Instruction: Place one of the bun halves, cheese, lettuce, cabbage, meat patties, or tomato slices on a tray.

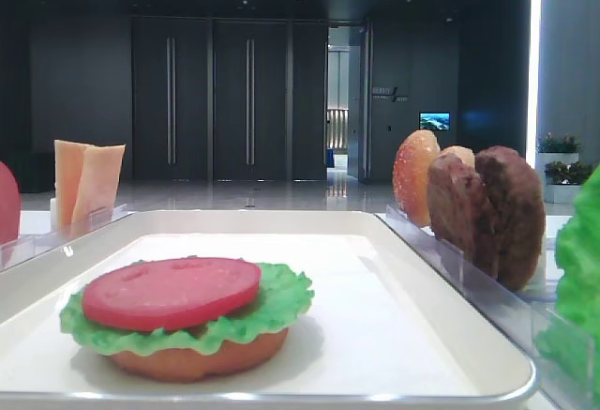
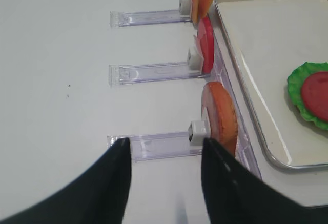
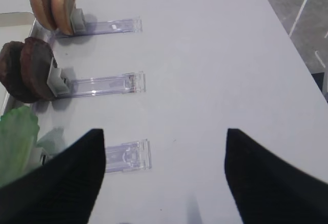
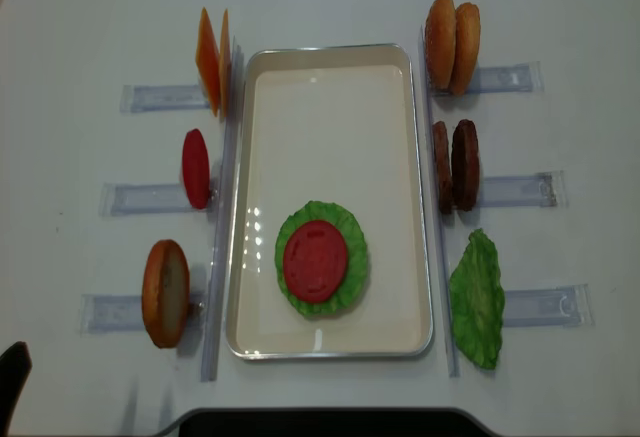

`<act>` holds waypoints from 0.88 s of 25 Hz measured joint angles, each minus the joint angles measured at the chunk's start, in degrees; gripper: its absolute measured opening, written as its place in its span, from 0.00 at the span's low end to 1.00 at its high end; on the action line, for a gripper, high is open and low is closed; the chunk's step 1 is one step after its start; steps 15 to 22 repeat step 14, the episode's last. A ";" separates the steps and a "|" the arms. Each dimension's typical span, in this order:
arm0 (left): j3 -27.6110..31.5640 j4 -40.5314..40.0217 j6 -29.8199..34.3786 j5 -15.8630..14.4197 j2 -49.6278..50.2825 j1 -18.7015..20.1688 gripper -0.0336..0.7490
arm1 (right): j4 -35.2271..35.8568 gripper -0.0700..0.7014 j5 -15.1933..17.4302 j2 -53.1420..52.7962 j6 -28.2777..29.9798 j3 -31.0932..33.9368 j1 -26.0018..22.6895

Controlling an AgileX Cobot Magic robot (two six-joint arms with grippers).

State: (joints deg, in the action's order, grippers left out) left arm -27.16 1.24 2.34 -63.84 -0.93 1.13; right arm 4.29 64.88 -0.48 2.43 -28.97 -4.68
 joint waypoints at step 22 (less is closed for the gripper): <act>0.00 0.04 0.00 0.00 0.00 0.00 0.45 | 0.00 0.70 0.00 0.00 0.00 0.00 0.00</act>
